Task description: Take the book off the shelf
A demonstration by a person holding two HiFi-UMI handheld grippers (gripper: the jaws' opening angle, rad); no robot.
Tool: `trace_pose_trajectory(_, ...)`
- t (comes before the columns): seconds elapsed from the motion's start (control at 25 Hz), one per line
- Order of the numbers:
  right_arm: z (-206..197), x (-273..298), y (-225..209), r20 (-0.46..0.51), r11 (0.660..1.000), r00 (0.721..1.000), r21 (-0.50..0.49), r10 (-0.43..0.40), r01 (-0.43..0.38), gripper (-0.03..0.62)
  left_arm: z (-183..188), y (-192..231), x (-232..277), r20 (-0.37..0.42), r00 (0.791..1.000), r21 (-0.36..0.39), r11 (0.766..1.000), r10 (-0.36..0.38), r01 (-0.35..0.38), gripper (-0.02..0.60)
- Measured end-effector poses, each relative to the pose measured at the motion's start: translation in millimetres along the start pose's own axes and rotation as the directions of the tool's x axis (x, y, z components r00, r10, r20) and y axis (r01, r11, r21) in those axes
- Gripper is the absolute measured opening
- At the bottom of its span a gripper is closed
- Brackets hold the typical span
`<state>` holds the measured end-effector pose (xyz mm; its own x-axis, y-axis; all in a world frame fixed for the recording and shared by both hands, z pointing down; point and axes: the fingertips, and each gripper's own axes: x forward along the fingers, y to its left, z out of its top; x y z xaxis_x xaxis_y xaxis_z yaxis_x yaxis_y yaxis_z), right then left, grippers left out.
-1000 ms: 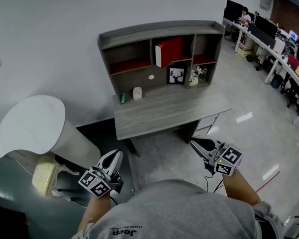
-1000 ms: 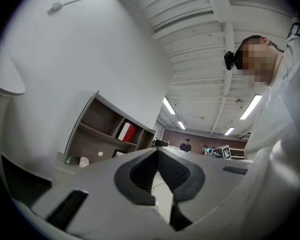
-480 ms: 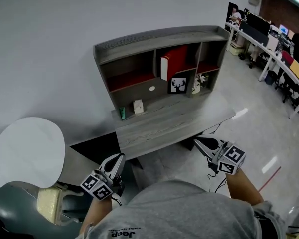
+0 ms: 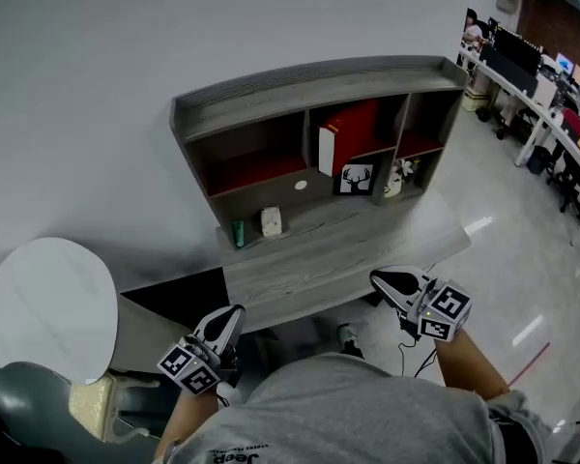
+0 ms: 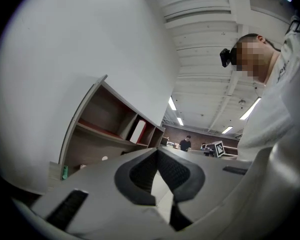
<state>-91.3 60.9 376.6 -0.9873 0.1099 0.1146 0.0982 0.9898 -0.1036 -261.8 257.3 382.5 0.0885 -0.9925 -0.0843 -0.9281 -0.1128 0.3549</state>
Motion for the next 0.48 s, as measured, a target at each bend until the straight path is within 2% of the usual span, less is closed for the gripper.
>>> trace_pose_trajectory(0.32, 12, 64, -119, -0.008, 0.984, 0.984, -0.018, 0.178, -0.178, 0.002, 8, 47, 101, 0.031, 0.989, 0.021, 0.989, 0.143, -0.144, 0.011)
trace_pose_trajectory(0.48, 20, 83, -175, -0.002, 0.967, 0.967, -0.015, 0.256, -0.256, 0.002, 16, 61, 160, 0.045, 0.983, 0.035, 0.983, 0.179, -0.181, 0.011)
